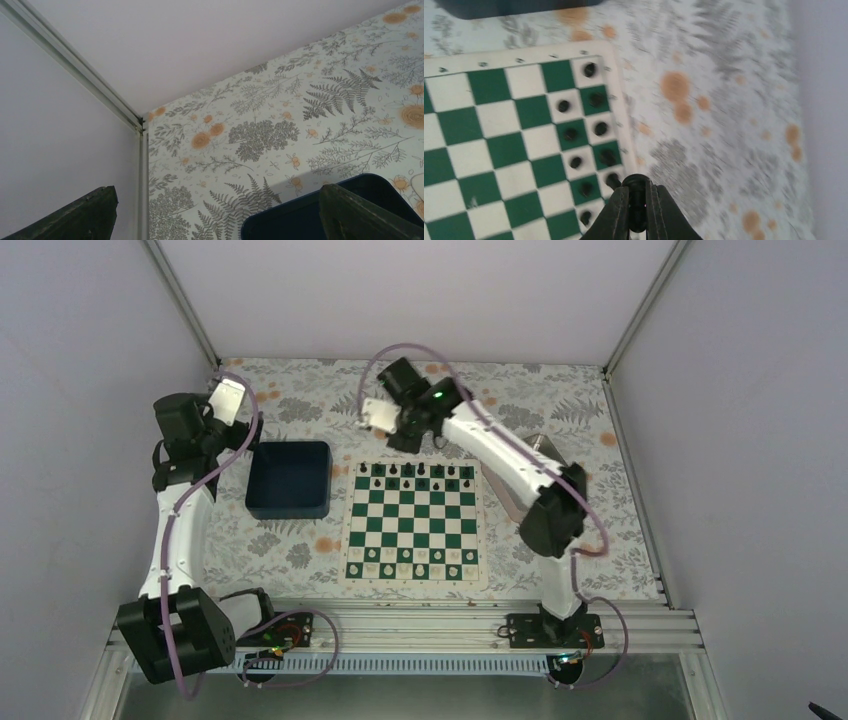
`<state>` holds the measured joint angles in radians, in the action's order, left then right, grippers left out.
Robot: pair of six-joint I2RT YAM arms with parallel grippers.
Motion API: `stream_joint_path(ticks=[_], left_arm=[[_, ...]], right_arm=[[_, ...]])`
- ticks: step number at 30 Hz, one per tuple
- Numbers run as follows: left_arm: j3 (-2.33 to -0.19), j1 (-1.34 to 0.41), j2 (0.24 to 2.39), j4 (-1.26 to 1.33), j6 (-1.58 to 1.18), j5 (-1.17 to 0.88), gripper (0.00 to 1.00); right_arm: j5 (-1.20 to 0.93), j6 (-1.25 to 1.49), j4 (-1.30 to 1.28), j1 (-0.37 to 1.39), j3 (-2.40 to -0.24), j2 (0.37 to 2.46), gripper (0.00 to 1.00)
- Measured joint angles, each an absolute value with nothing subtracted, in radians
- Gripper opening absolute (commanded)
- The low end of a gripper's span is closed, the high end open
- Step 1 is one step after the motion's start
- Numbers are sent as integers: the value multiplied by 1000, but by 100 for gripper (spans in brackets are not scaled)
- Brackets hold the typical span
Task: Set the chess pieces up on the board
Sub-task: Place the chess piece on the chessboard.
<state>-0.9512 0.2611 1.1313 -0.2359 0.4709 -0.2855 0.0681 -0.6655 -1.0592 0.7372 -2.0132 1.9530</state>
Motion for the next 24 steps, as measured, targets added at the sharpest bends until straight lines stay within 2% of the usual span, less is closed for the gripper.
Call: stream_joint_path(ticks=[4, 11, 17, 24], left_arm=[[-928, 262, 1116, -234, 476, -281, 100], [-880, 262, 1085, -220, 486, -267, 100], [-852, 262, 1085, -215, 486, -265, 100], [-831, 262, 1085, -199, 487, -263, 100]], right_arm=[[30, -669, -1071, 819, -2074, 2109, 7], [-33, -678, -1068, 853, -2142, 2315, 8], [-83, -685, -1067, 866, -2239, 2405, 8], [-105, -685, -1058, 883, -2243, 2438, 8]])
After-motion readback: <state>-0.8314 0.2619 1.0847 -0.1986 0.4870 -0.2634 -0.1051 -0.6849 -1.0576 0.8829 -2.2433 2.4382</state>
